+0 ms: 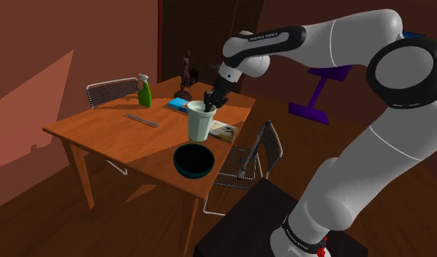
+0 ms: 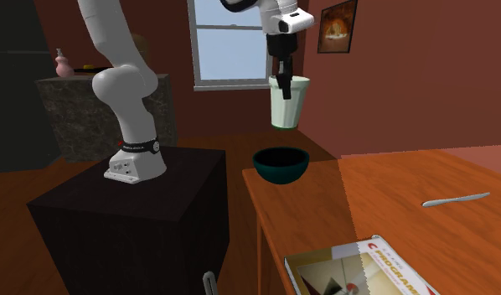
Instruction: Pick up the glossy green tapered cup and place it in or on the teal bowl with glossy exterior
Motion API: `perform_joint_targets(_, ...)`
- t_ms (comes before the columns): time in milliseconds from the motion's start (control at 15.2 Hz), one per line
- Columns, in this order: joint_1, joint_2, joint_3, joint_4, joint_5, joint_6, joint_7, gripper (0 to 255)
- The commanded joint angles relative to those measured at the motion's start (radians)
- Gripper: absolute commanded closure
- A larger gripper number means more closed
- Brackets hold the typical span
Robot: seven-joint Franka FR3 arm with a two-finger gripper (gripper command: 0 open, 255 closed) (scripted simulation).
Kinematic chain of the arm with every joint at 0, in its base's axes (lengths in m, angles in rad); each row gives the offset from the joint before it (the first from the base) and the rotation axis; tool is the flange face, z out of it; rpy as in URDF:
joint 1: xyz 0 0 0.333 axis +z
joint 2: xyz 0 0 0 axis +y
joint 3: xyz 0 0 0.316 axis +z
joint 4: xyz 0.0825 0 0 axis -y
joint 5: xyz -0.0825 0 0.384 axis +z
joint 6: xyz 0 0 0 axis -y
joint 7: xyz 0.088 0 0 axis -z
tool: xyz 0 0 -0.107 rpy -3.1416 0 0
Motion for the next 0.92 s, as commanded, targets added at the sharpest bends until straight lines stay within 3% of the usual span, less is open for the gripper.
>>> perform_joint_targets(0, 0.003, -0.002, 0.004, -0.023, 0.003, 0.023, 0.001, 255)
perform_joint_targets(858, 0.014, 0.071, -0.001, -0.124, 0.064, 0.185, -0.076, 255)
